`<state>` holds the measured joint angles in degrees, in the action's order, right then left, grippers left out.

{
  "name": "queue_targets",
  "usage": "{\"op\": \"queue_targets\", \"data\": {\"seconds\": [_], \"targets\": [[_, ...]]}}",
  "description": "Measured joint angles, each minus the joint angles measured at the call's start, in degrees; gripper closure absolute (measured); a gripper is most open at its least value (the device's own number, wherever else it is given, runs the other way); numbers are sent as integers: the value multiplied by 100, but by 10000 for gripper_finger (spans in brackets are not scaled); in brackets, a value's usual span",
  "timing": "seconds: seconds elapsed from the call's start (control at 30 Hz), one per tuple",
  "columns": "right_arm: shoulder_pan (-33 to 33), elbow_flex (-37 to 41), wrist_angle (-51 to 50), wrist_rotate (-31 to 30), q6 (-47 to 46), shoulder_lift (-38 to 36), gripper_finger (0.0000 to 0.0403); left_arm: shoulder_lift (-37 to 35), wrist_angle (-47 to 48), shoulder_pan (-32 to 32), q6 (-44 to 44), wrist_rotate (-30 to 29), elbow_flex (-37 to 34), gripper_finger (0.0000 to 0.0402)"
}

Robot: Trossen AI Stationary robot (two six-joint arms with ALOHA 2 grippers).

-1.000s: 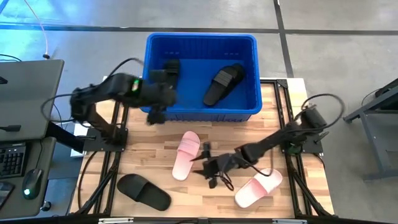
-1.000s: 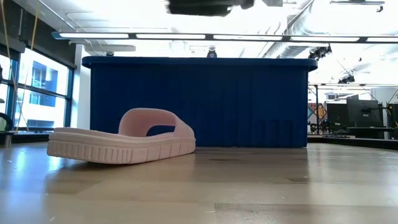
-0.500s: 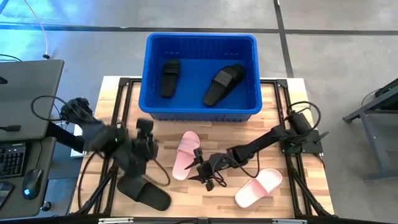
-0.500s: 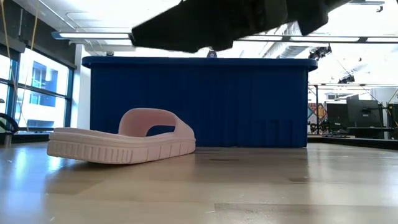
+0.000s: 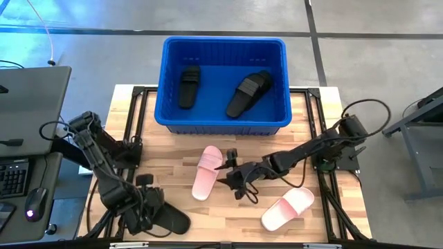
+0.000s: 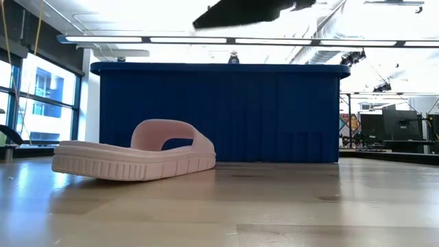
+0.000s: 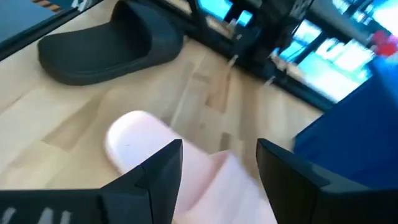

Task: Pick and place slides into bin
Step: Put the black slide into the blue container

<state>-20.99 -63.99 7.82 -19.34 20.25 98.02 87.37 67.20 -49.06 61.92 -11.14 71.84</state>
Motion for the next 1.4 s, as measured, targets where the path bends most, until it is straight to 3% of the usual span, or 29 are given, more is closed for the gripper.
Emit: {"op": "queue_targets", "data": {"seconds": [0.47,0.63,0.97,1.2,1.4], "targets": [[1,0,18,-221,1507,-477,206,196,-1002,-45,937,-144,-416,263],[44,0,71,-268,1852,-479,206,713,-957,-45,1316,355,-420,263],[151,0,326,-266,1881,-475,206,1029,-1007,-56,2046,499,-412,263],[151,-2,284,-165,1829,-475,206,1029,-384,-50,2449,952,-408,263],[149,0,170,-145,1605,-471,206,1029,-102,-39,2605,965,-375,263]]}}
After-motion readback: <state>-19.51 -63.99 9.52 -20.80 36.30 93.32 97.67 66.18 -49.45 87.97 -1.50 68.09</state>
